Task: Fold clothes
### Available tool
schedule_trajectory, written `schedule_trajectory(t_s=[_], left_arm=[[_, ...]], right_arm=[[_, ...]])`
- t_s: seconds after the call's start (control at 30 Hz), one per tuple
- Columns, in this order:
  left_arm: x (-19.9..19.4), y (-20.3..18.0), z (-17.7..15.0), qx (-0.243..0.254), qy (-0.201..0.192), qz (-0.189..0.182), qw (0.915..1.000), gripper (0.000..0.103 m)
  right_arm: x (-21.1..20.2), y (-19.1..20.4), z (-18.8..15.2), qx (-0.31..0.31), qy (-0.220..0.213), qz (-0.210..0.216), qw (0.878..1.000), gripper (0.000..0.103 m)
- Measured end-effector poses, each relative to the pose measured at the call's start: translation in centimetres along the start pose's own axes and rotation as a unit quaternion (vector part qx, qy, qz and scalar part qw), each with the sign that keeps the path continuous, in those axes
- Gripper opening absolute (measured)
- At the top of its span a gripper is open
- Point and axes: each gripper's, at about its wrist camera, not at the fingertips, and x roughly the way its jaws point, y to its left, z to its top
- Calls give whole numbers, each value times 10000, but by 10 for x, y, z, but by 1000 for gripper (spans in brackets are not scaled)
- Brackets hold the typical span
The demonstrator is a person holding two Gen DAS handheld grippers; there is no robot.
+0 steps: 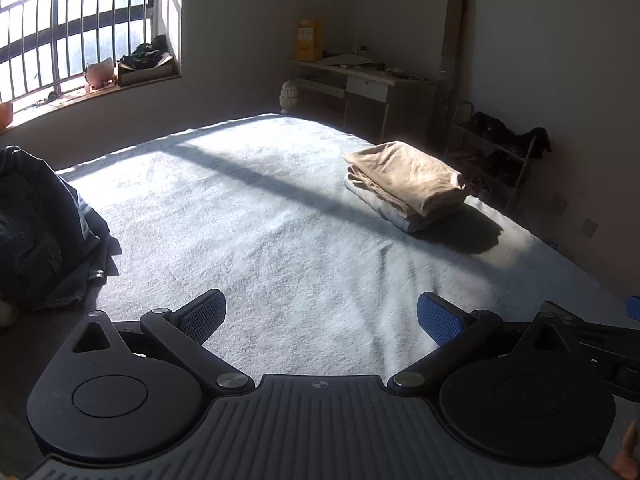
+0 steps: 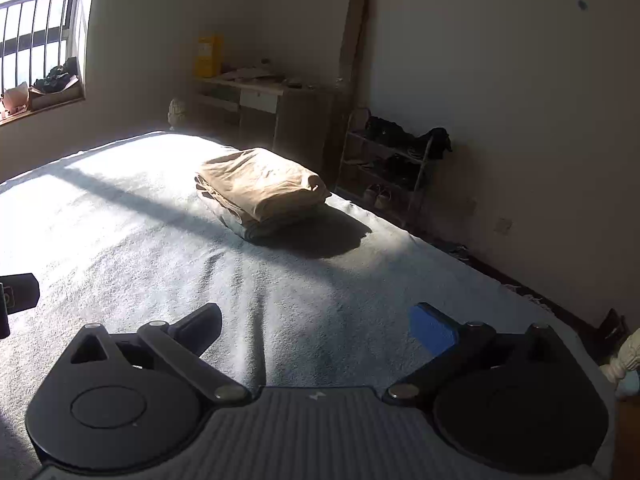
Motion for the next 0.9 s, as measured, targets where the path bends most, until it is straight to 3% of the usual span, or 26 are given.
schedule_trajectory(t_s=[0.33,0.9], left_arm=[[-9,-13,-2,241,-196,-8,9995,103],[-9,-19,-3,317,-132,-53,9994,103]], right_arm=[[-5,-2,-1,-50,-99,-7,9999,103],[-2,-9,-2,8,-36,-25,10000,103]])
